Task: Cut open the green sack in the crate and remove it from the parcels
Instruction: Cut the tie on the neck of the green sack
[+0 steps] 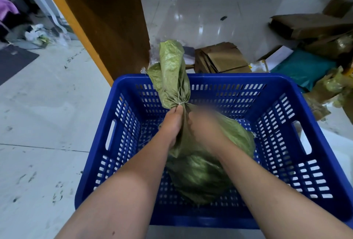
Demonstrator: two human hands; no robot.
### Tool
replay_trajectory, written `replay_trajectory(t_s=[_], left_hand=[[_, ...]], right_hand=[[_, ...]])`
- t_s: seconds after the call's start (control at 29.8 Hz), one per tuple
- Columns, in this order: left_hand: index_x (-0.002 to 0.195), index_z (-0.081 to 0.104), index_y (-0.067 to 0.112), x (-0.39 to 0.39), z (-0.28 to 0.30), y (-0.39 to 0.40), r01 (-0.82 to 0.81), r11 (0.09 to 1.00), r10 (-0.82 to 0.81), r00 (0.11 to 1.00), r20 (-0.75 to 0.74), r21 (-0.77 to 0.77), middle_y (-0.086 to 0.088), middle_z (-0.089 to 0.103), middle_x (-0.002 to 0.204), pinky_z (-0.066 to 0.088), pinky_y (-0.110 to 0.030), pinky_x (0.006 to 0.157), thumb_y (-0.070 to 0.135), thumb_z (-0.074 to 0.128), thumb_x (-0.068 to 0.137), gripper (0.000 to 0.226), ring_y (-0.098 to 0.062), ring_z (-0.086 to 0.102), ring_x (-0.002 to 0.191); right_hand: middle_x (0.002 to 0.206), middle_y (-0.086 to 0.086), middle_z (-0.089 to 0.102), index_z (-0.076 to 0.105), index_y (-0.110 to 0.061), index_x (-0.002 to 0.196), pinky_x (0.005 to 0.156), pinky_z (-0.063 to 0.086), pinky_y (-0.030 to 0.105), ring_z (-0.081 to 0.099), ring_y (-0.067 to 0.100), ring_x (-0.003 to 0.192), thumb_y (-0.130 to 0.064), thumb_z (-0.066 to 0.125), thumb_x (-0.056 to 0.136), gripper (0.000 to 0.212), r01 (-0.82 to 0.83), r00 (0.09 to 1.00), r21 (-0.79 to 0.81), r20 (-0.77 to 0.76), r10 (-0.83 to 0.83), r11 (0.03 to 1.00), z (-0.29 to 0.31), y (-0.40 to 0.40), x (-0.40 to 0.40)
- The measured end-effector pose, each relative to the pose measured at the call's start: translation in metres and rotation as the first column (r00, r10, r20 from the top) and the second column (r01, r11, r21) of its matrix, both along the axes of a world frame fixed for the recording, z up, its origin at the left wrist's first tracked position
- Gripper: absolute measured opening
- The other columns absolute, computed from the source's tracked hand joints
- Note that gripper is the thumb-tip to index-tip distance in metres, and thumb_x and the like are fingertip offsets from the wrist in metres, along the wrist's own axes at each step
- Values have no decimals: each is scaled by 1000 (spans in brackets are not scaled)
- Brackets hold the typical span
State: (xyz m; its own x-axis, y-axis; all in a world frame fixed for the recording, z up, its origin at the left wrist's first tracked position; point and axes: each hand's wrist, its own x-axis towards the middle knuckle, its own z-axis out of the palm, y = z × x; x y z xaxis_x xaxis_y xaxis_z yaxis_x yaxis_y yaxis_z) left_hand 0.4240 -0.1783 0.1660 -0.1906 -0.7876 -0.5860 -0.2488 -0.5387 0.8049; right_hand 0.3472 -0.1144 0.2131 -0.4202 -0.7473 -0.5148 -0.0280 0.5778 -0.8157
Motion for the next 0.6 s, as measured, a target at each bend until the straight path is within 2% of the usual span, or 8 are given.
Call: replay_trajectory(t_s=[0.07, 0.1, 0.17, 0.23, 0.3, 0.4, 0.54, 0.6], left_hand=[[89, 61, 22, 1, 4, 3, -23, 998, 22, 1000, -15, -59, -9, 65, 96, 46, -43, 99, 32, 37, 101, 30, -29, 61, 101], [83, 60, 21, 1, 2, 3, -42, 997, 41, 999, -21, -72, -7, 62, 85, 45, -39, 92, 29, 37, 102, 31, -26, 59, 92], [76, 57, 20, 0, 1, 3, -79, 993, 76, 996, -42, -89, -3, 56, 73, 43, -36, 82, 24, 37, 103, 34, -21, 54, 78], [74, 56, 19, -3, 2, 1, -95, 991, 90, 994, -59, -92, -1, 55, 69, 45, -34, 78, 21, 37, 103, 35, -19, 53, 72], [69, 54, 19, -7, 6, 1, -118, 990, 112, 990, -82, -79, 0, 50, 61, 44, -31, 66, 20, 38, 103, 37, -16, 50, 60], [65, 51, 19, -15, 7, 6, -151, 987, 147, 986, -78, -58, 2, 46, 55, 37, -28, 51, 22, 40, 103, 39, -15, 44, 50], [64, 52, 20, -18, 11, 6, -208, 974, 204, 977, -55, -85, 1, 48, 56, 40, -29, 55, 24, 42, 101, 39, -18, 46, 52], [66, 53, 18, -22, 12, 9, -228, 966, 227, 974, -17, -126, -4, 53, 64, 45, -33, 63, 23, 42, 101, 37, -21, 52, 61]], right_hand=[[53, 1, 39, 49, -12, 72, 34, 21, 21, 30, 12, 39, -20, 41, 100, 30, 57, 975, 42, 213, -65, 997, 4, -5, 0], [50, -1, 38, 48, -12, 71, 31, 18, 19, 27, 9, 34, -20, 40, 101, 32, 91, 927, 70, 358, -111, 993, 5, -7, -1], [41, -4, 36, 47, -9, 72, 26, 16, 15, 24, 5, 25, -22, 38, 103, 35, 173, 740, 112, 641, -204, 979, 4, -13, -3], [37, -5, 36, 46, -8, 72, 22, 17, 14, 25, 3, 21, -24, 36, 104, 37, 250, 542, 127, 803, -247, 960, 0, -16, -2], [36, -5, 36, 46, -8, 72, 21, 17, 14, 24, 3, 20, -26, 36, 104, 38, 311, 444, 122, 858, -258, 942, -4, -15, 1], [36, -4, 37, 47, -10, 70, 21, 16, 14, 24, 3, 20, -26, 37, 103, 38, 366, 377, 121, 887, -266, 923, -8, -13, 2], [36, -5, 37, 47, -11, 68, 21, 16, 14, 25, 3, 20, -25, 38, 103, 38, 392, 362, 116, 893, -269, 913, -7, -9, 3], [36, -6, 37, 45, -13, 68, 22, 18, 15, 27, 4, 21, -24, 38, 103, 38, 476, 276, 146, 911, -305, 867, -6, -15, -2]])
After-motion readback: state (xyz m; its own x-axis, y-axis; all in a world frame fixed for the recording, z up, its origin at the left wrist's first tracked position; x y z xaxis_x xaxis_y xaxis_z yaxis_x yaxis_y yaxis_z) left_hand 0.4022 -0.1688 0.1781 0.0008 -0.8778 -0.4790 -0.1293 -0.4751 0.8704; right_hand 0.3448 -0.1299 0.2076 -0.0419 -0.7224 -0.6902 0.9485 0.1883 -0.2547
